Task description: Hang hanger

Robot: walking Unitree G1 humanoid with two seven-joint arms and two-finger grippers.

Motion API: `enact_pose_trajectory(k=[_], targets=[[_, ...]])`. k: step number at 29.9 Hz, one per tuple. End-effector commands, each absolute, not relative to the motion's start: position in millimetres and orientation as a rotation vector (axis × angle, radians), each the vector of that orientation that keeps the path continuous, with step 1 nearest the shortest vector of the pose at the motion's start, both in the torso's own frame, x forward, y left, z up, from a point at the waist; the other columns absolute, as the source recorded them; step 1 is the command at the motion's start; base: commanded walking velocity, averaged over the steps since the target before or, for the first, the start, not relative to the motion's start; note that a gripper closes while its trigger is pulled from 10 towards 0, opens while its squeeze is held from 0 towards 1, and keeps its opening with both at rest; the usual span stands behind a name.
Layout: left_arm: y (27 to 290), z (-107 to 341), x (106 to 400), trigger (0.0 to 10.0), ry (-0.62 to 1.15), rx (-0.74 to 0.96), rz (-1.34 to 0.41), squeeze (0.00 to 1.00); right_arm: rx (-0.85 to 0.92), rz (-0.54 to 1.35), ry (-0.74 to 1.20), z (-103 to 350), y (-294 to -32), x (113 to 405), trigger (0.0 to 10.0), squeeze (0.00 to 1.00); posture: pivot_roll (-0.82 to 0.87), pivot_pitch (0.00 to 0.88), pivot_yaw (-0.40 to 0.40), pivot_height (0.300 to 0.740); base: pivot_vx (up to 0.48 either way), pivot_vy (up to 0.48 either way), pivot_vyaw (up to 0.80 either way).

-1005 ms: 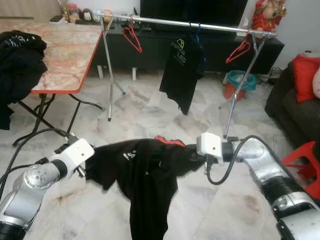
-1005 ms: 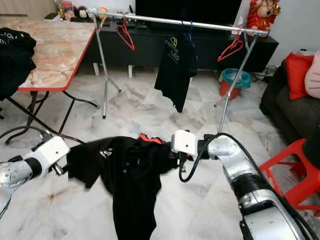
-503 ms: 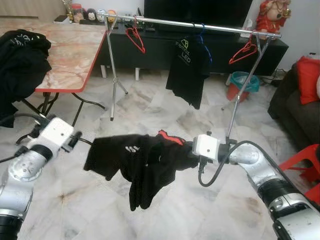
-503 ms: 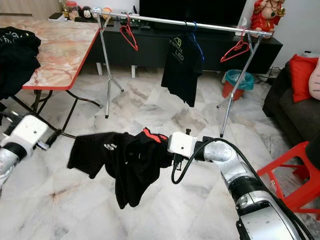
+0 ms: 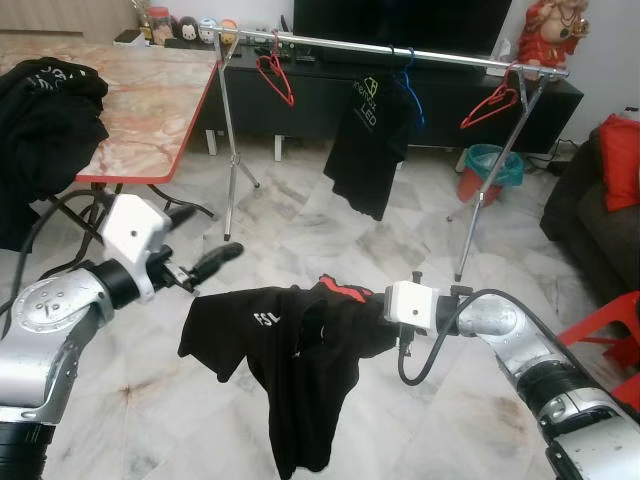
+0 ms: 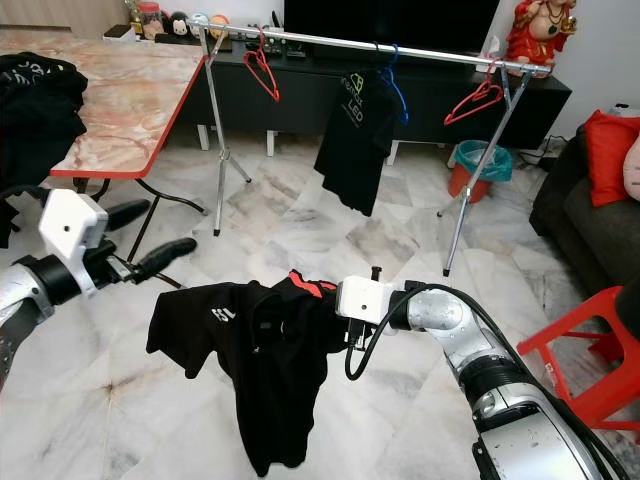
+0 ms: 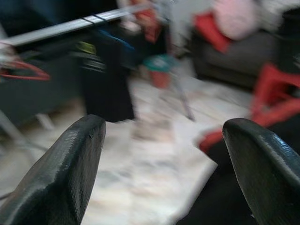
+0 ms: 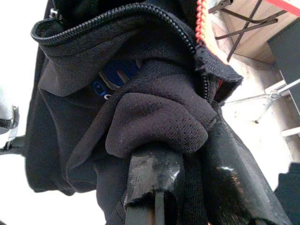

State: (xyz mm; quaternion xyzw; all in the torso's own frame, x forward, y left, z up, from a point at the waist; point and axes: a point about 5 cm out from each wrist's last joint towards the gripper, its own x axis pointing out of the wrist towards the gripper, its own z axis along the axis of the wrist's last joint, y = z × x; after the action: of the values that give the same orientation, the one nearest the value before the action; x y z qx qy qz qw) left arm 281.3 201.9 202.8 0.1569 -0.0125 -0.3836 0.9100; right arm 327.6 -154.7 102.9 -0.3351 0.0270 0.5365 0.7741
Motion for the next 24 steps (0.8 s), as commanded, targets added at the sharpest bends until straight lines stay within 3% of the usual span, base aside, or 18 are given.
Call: enact_pose_trajectory(k=[1,18,24], targets=[[185.5,194.4,271.1,10.0,0.046,0.332,-0.950,0.00,-0.733,1.116,-0.012,120.1,-155.1,337.1,0.0,0.00,0.10,0.000,-0.060,0.740,0.000,0.000,0.00],[142.5,214.5,267.7,10.0,0.002,0.190,-1.192,0.00,-0.749,1.099,-0.049,128.5,-151.5,343.0,0.0,0.00,0.11,0.000,-0.058,0.740,0.000,0.000,0.00],[140.7,211.5,263.1,10.0,0.039,0.191,-1.236,0.00,-0.751,1.098,-0.052,129.4,-151.8,343.4,0.0,0.00,0.11,0.000,-0.055,0.740,0.000,0.000,0.00]])
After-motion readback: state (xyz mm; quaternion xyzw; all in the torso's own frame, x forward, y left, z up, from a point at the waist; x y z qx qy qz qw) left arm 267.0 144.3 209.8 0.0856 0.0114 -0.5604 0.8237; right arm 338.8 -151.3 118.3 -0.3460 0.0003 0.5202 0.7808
